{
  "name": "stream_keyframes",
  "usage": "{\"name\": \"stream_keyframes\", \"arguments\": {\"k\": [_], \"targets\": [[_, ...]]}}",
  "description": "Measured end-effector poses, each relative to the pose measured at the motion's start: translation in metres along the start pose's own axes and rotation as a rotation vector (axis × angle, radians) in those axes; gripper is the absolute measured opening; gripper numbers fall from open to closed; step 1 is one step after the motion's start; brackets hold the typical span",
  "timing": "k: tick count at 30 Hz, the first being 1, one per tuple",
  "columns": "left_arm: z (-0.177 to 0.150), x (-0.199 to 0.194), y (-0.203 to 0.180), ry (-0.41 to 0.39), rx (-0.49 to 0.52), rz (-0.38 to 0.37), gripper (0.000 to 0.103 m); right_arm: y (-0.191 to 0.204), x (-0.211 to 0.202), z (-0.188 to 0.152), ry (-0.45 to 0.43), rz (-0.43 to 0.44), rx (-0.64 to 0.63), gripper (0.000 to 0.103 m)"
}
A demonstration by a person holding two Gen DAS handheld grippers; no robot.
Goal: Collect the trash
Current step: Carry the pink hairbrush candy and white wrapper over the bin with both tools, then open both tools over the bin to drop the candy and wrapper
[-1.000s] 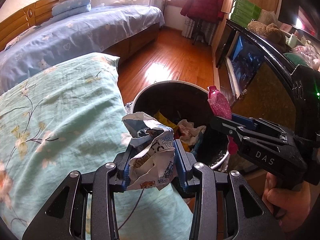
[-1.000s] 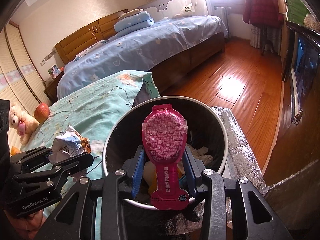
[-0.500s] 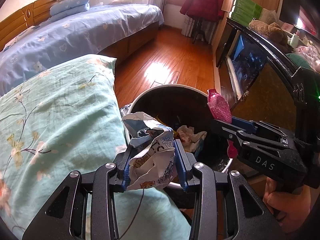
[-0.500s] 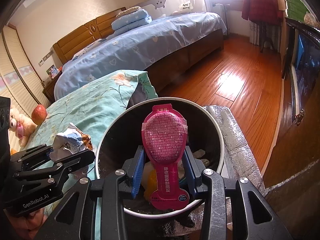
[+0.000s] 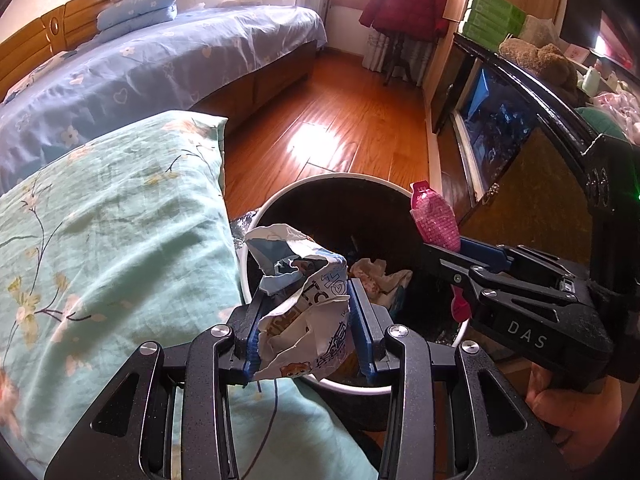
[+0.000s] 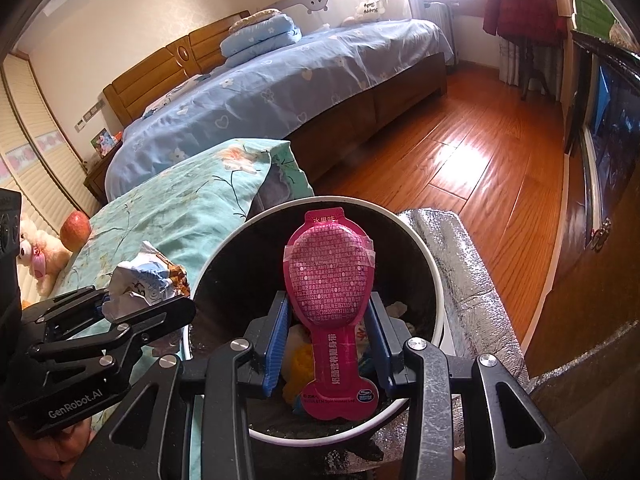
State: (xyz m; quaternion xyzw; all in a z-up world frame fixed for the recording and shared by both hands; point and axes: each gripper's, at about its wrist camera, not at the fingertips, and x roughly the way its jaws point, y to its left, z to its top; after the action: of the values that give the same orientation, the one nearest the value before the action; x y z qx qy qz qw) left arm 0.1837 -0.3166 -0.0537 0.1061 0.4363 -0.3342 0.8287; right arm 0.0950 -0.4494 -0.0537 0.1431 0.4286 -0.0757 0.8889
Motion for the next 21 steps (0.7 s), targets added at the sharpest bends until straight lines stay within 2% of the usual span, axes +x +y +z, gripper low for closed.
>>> {"name": "stream_keyframes", "arguments": {"k": [9, 12, 14, 21], "targets": [[0.001, 0.001, -0.002, -0.002, 0.010, 0.008, 0.038, -0.003, 0.000, 0.002, 0.003, 0.005, 0.013, 0.041], [0.002, 0.000, -0.002, -0.002, 0.009, 0.010, 0.046, -0.006, -0.001, 0.004, 0.005, 0.009, 0.023, 0.041], [0.002, -0.003, -0.001, -0.009, 0.002, 0.007, 0.056, -0.007, -0.002, 0.005, 0.007, 0.012, 0.028, 0.041], [-0.006, -0.019, 0.013, -0.036, -0.024, 0.016, 0.058, -0.004, -0.011, 0.002, -0.006, 0.013, 0.041, 0.043]]}}
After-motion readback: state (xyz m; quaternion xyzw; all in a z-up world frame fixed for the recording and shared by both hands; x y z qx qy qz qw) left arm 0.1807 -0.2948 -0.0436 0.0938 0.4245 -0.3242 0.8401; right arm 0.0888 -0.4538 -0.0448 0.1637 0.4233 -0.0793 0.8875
